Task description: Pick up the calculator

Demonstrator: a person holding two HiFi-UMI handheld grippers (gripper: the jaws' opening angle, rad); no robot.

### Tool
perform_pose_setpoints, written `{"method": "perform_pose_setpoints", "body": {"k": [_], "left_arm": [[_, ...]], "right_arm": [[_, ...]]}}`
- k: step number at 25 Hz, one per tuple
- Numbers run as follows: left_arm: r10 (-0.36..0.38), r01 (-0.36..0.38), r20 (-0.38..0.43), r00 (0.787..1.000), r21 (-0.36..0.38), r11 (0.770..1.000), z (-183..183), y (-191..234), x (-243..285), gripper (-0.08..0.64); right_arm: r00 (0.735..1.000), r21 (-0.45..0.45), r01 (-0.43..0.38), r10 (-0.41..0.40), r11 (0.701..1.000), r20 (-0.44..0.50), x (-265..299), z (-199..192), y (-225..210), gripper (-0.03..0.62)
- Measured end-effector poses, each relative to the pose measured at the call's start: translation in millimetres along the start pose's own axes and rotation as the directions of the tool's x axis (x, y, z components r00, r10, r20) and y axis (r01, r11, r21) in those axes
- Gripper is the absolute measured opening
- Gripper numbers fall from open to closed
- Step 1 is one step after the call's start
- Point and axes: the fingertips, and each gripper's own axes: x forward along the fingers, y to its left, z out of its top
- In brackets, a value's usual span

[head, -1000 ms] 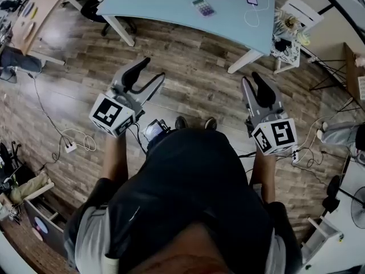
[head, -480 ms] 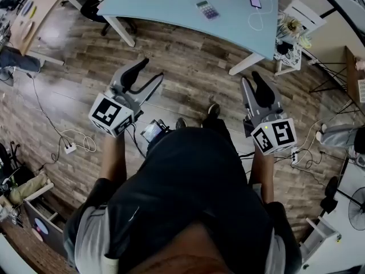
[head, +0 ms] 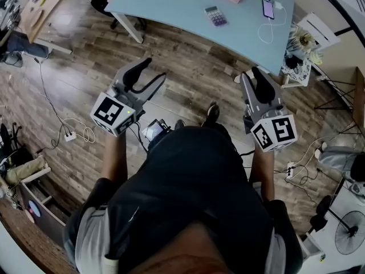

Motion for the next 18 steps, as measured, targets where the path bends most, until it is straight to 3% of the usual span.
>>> {"method": "perform_pose_setpoints", "body": {"k": [5,14,18], "left_arm": [[0.053,-0.053,-0.020,0.998,-0.034,0.998,17.2,-1.2,32.7,0.252],[0.127,-0.127,-0.030,0.991,0.006,0.992,23.8,-5.5,75.3,0.252],[0.162,-0.163,-0.054,0.985,-0.010,0.987,26.0,-15.1,89.9,0.252]], "right_arm": [[0.999,0.008,-0.053,0.053,0.999,-0.006,20.0,6.3,-37.5,0.120],[0.990,0.030,-0.138,0.139,0.990,-0.007,36.7,7.7,-91.9,0.120],[0.984,0.039,-0.177,0.177,0.983,-0.005,40.0,5.8,-110.6,0.120]]}}
